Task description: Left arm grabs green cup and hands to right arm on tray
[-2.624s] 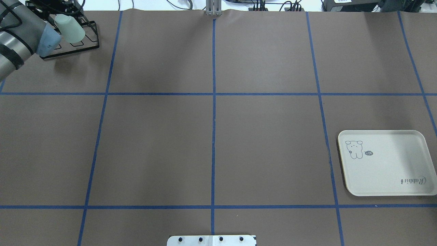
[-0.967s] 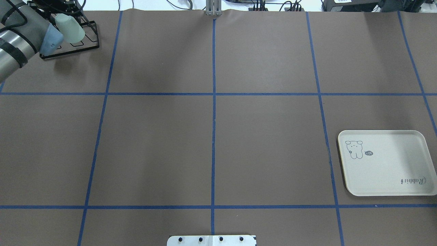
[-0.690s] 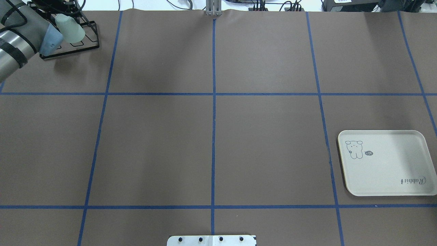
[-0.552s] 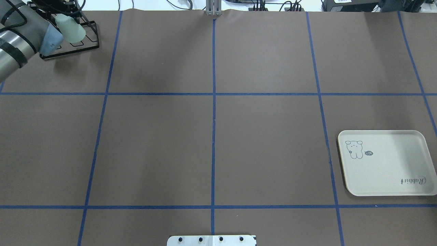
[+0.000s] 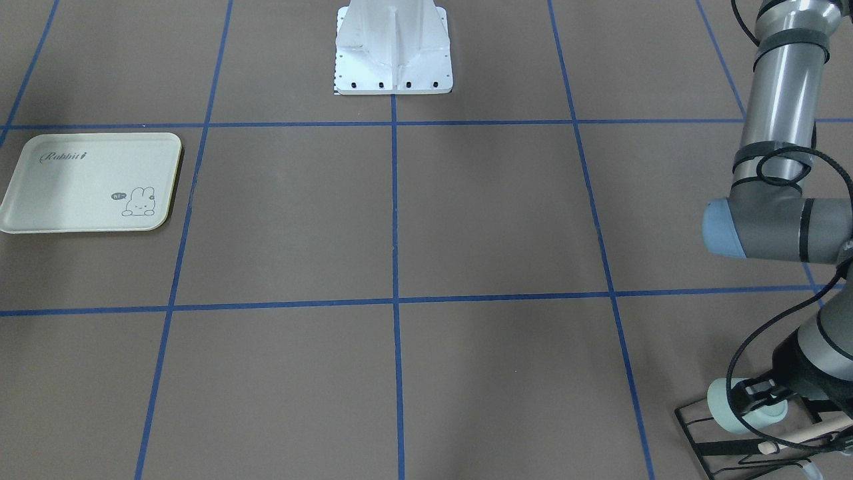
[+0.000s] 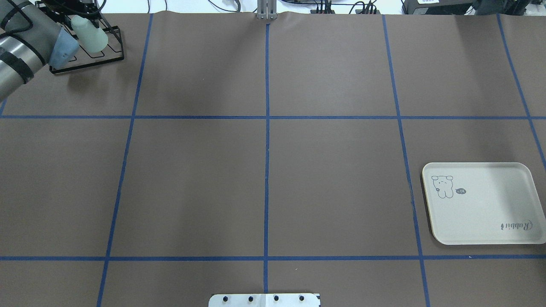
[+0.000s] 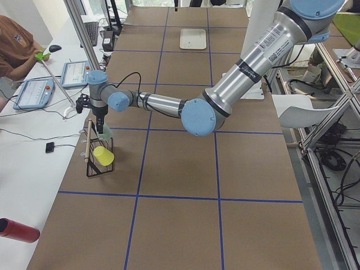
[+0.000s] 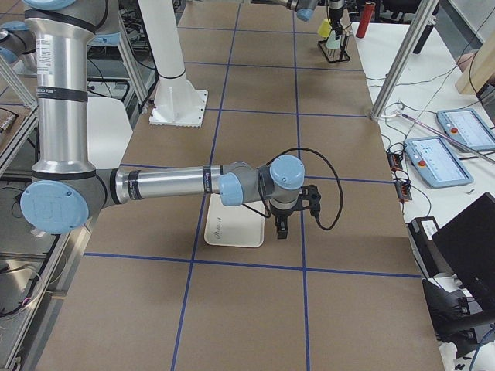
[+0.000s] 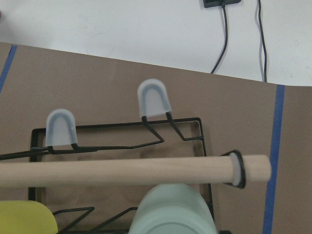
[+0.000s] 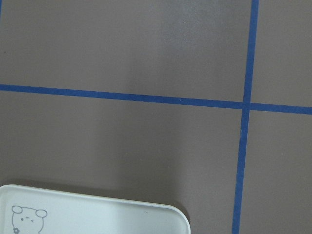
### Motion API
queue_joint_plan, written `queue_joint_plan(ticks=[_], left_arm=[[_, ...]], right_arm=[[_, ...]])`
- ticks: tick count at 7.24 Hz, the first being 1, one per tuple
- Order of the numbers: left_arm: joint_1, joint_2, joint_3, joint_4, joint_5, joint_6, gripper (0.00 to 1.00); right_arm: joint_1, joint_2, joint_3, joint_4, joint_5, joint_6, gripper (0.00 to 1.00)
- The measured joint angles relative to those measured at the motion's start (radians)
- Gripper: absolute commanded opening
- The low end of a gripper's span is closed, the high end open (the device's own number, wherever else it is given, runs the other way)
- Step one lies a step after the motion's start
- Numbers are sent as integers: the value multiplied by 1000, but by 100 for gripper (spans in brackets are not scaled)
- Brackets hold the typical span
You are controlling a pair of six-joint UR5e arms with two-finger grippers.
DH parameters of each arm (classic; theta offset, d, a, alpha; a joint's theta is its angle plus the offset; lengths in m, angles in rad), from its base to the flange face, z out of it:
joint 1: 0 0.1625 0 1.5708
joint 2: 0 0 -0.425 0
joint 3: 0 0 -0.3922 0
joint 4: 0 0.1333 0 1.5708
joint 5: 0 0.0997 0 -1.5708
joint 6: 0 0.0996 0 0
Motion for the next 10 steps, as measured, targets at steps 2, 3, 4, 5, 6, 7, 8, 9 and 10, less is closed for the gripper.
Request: queue_joint_plan(ticks=[2,3,4,5,6,7,8,9,10], left_arm=[[-1,45,-62,4,-4,0,0],[-1,59,-86,6,-10,0,0],[-3,68,-106,13,-23,0,0],[-4,84,-134,21,-33,1,0],[-6,108,-173,32,-46,4,0],[-9,126,-213,55,-63,7,0],[-16,135,-256,91,-79,10,0],[-32,136,-300,142,-102,11,0],[-54,134,-335,191,-128,13,0]], right_arm=[[0,0,0,0,2,0,100],[0,0,0,-1,2,1,100],[0,0,0,0,3,1,100],[0,0,0,0,3,2,100],[0,0,0,0,3,2,100],[0,0,1,0,3,2,100],[0,0,1,0,3,2,100],[0,0,1,0,4,2,100],[0,0,1,0,4,3,100]])
